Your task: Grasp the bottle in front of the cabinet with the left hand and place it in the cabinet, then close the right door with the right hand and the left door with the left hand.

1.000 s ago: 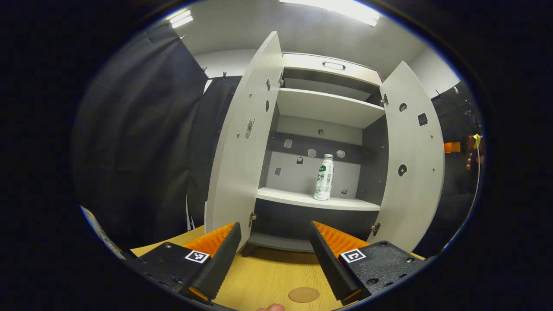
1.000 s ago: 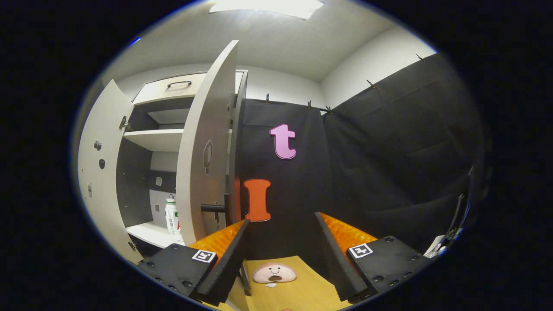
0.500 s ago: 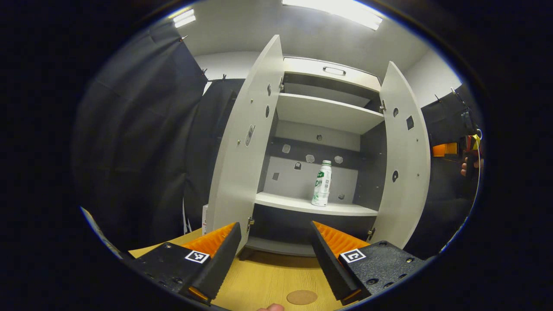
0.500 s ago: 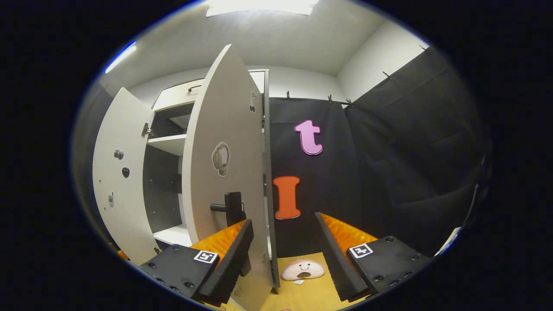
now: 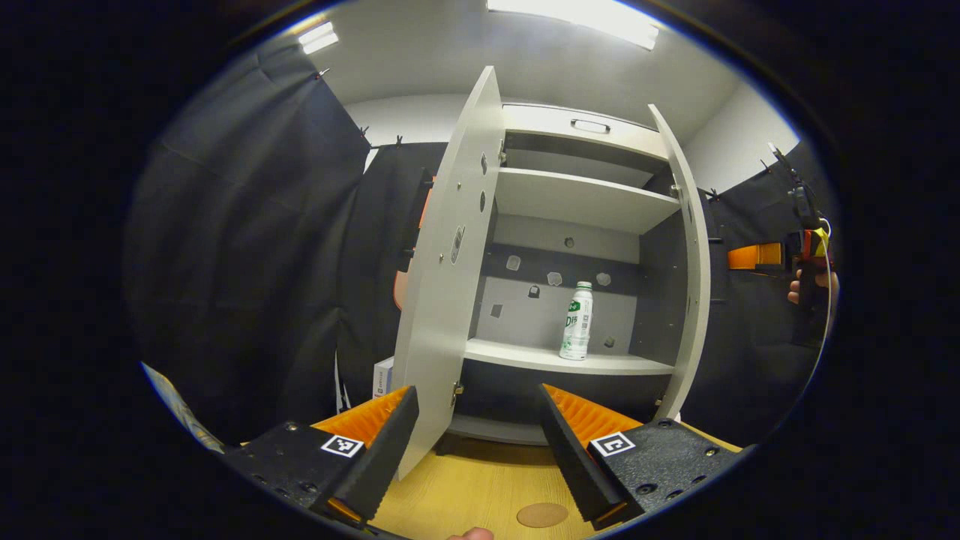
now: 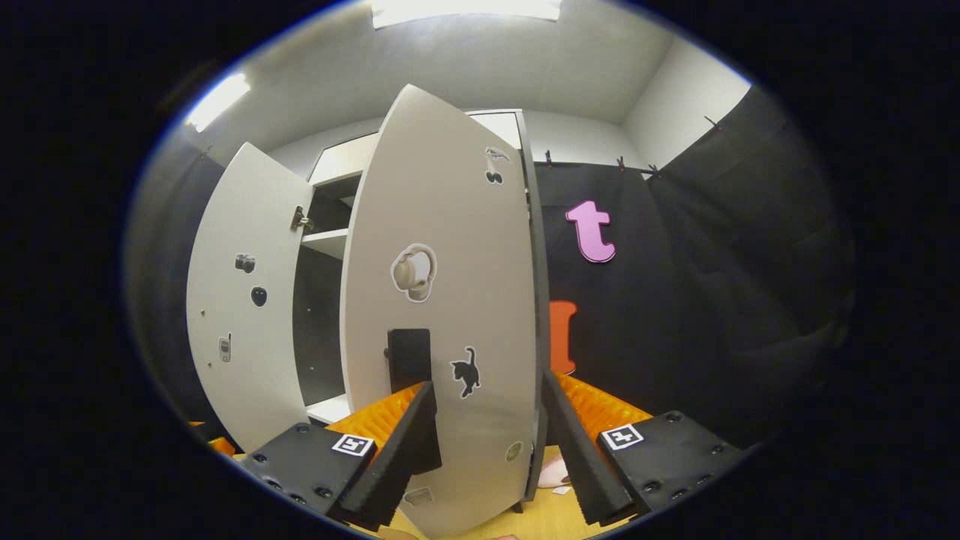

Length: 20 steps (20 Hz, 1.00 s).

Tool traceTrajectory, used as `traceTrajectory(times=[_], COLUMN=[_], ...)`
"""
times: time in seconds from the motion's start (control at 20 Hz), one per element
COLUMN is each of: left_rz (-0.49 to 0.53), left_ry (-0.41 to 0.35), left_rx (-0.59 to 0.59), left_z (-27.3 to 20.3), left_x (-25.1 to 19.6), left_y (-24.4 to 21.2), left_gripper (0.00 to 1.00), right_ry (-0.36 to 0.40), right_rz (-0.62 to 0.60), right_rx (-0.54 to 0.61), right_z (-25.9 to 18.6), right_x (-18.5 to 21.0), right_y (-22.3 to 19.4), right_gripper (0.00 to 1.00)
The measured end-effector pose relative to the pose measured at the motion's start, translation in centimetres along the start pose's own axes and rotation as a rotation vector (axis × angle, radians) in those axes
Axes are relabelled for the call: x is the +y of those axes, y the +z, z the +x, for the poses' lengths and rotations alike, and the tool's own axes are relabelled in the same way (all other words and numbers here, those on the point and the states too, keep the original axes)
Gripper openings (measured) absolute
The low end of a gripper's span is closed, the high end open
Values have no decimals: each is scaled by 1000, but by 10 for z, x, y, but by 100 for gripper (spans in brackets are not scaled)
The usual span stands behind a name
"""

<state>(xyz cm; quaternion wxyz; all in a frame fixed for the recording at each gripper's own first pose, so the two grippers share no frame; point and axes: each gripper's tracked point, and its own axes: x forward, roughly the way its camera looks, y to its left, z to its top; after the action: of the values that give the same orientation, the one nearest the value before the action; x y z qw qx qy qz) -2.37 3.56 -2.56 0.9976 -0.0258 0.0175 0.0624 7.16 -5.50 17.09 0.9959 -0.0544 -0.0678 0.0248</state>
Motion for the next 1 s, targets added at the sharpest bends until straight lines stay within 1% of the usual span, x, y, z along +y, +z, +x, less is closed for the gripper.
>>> traceTrajectory(times=[0.1, 0.2, 0.25, 0.35, 0.4, 0.45, 0.5, 0.6, 0.65, 0.85, 1.0], left_rz=[0, 0, -2, -11, -16, -18, -18, -23, -25, -35, -42], left_ry=[7, 19, 25, 36, 45, 56, 69, 94, 111, 203, 255], left_rx=[1, -8, -11, -14, -16, -21, -27, -43, -51, -82, -102], left_z=[-1, -3, -4, -5, -6, -8, -9, -11, -10, -10, -6], left_x=[2, 6, 9, 13, 17, 22, 28, 41, 48, 89, 118], left_y=[0, 3, 3, 6, 7, 9, 14, 22, 26, 47, 63], left_gripper=[95, 95, 95, 95, 95, 92, 95, 95, 95, 94, 94], right_ry=[50, 61, 64, 84, 90, 90, 87, 88, 89, 84, 73], right_rz=[22, 18, 13, 13, 12, 10, 8, 8, 10, -6, 9], right_rx=[31, 49, 52, 63, 67, 67, 67, 79, 83, 73, 82], right_z=[2, 7, 12, 20, 24, 30, 35, 47, 51, 59, 66], right_x=[14, 24, 27, 41, 46, 49, 52, 59, 61, 67, 70], right_y=[-12, -22, -22, -26, -28, -30, -31, -36, -38, -39, -42], right_gripper=[95, 96, 88, 89, 96, 96, 89, 89, 96, 95, 95])
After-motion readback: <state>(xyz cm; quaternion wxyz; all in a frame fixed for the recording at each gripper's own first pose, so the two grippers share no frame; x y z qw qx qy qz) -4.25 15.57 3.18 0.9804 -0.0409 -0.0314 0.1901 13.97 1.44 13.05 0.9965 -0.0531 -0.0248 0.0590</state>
